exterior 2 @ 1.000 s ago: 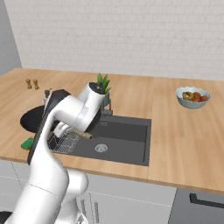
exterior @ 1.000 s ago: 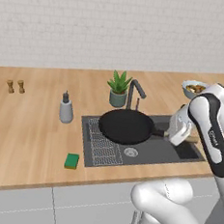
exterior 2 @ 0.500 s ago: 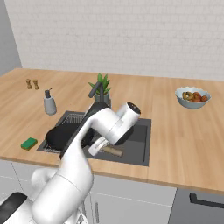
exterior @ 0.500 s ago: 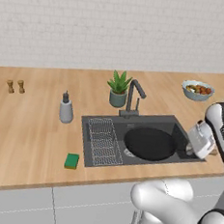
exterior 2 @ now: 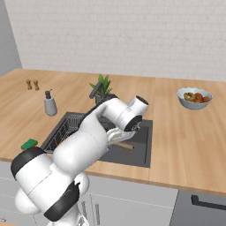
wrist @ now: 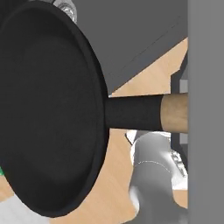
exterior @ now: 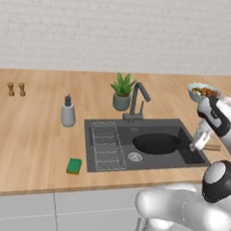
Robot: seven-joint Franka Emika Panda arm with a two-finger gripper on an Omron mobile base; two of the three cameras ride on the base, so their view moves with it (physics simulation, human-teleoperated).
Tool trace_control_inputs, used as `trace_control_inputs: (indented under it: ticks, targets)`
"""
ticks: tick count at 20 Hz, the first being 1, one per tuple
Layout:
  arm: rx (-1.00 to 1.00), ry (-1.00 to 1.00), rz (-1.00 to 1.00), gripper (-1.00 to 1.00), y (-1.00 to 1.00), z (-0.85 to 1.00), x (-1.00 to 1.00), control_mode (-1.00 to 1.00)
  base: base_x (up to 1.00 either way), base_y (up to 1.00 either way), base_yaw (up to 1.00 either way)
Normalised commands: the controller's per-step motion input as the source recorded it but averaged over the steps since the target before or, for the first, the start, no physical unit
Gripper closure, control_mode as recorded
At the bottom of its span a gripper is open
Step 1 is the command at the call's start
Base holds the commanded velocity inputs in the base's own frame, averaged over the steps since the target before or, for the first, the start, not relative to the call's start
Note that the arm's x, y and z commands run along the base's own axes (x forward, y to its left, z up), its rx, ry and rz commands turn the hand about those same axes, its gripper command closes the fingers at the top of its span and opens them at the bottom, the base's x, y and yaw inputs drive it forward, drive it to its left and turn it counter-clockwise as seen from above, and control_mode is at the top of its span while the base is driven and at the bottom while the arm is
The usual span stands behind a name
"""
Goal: Pick the pan and sponge and place them into the sink. Then turn on the water.
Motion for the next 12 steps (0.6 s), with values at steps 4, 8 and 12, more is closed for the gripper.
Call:
trace_control_inputs:
  ticks: [4,8,12]
  targets:
    - [0.0,-0.13,-0.01,1.0,-0.09,-0.7,0.36,-1.0,0.0,0.0,0.0]
    - [-0.01,-0.27,0.09,1.0,0.0,-0.81,0.27,-1.0,0.0,0.0,0.0]
    - [0.0,-0.21,0.19,1.0,0.0,-0.59,0.36,-1.0,0.0,0.0,0.0]
